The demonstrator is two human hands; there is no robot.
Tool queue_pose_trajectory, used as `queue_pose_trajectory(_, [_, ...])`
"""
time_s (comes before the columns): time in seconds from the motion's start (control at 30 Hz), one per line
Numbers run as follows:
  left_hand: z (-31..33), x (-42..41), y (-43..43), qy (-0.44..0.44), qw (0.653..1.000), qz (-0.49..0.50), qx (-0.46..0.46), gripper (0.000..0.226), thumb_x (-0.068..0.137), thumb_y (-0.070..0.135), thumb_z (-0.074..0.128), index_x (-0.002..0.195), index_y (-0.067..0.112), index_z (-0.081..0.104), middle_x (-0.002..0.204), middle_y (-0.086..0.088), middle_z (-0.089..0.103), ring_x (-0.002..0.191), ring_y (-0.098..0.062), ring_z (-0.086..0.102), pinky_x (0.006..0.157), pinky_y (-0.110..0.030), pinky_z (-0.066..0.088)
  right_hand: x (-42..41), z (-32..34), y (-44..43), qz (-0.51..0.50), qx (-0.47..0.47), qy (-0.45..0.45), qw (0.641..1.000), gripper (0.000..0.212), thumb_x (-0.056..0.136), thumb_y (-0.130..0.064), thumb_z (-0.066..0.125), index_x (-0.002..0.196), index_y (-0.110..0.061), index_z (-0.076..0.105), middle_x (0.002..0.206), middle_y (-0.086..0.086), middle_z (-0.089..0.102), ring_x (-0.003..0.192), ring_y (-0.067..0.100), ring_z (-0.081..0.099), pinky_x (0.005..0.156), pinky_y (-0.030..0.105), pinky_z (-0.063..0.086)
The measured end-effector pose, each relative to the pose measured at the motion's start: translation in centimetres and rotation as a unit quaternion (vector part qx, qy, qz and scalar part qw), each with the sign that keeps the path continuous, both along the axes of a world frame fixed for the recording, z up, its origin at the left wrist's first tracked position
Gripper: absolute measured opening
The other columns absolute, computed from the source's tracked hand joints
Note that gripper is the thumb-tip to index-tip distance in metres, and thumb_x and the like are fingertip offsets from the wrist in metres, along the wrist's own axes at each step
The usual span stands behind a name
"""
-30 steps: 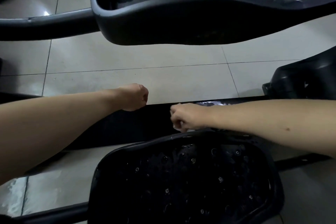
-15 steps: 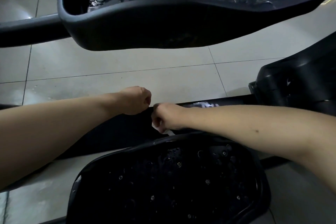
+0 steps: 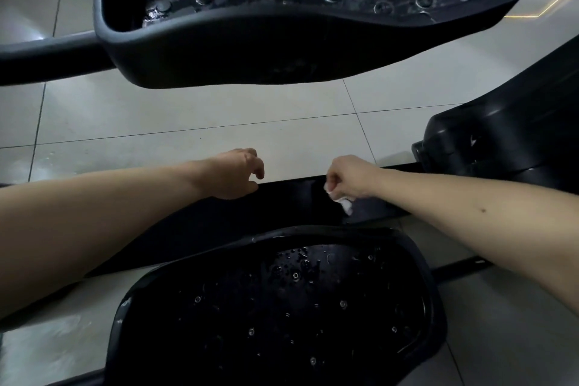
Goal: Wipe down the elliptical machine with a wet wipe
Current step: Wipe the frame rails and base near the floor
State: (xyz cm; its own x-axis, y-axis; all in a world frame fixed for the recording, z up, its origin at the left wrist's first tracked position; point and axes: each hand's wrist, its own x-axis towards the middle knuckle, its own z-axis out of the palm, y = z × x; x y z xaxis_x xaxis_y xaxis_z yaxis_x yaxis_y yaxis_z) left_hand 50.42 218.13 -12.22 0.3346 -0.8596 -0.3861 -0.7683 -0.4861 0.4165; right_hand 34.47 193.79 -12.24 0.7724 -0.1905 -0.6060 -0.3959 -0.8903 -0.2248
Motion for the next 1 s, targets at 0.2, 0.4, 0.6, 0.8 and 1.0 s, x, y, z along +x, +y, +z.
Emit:
queue_pose_trajectory(0.2, [-0.1,-0.7,-0.9,0.000,1.000,0.005,0.007,0.030,0.096,0.018,0.060,0.125,0.019,0.065,0.129,0.000,0.054,0.120,-0.022,0.055,0.094,-0.026,0.041,4.8,-1.0,7.2,0.036,0.083,-0.042,0.995,0.021,0.074,-0.005,0.073,0.061,-0.019,0.063,0.047,-0.027,0.058,0.063,0.013,0.062,0.068,0.025,0.050])
queue_pose_trajectory(0.4, [-0.3,0.1,0.1,-0.024,0.999,0.032,0.031,0.031,0.097,0.009,0.053,0.125,0.016,0.063,0.131,-0.004,0.055,0.123,-0.024,0.054,0.094,-0.025,0.039,5.6,-1.1,10.5,0.080,0.116,-0.019,0.990,0.006,0.073,-0.006,0.068,0.071,-0.009,0.073,0.062,-0.001,0.071,0.051,0.012,0.061,0.053,0.020,0.047])
queue_pose_trajectory(0.6, [0.1,1.3,2.3,-0.031,0.997,0.057,0.046,0.026,0.095,0.013,0.057,0.120,0.015,0.065,0.127,-0.005,0.057,0.119,-0.026,0.056,0.099,-0.033,0.045,6.3,-1.5,14.3,0.152,0.083,-0.022,0.985,0.024,0.074,-0.013,0.069,0.053,-0.019,0.059,0.054,-0.001,0.060,0.048,0.019,0.053,0.045,0.022,0.035])
queue_pose_trajectory(0.8, [0.4,1.2,1.9,-0.037,0.997,0.058,0.038,0.024,0.097,0.019,0.058,0.119,0.016,0.066,0.126,-0.003,0.058,0.115,-0.025,0.057,0.095,-0.032,0.046,3.2,-1.2,8.3,0.142,0.015,0.018,0.990,0.008,0.071,-0.012,0.082,0.078,-0.014,0.078,0.069,-0.008,0.070,0.061,0.013,0.058,0.060,0.023,0.042])
queue_pose_trajectory(1.0, [0.8,-0.1,-0.3,-0.037,0.999,0.032,0.017,0.024,0.097,0.020,0.058,0.119,0.018,0.066,0.126,-0.001,0.058,0.113,-0.024,0.058,0.092,-0.031,0.045,-3.0,0.3,-3.5,-0.031,-0.065,0.034,0.997,0.025,0.073,-0.009,0.080,0.060,-0.020,0.061,0.063,-0.007,0.066,0.067,0.018,0.068,0.068,0.026,0.054])
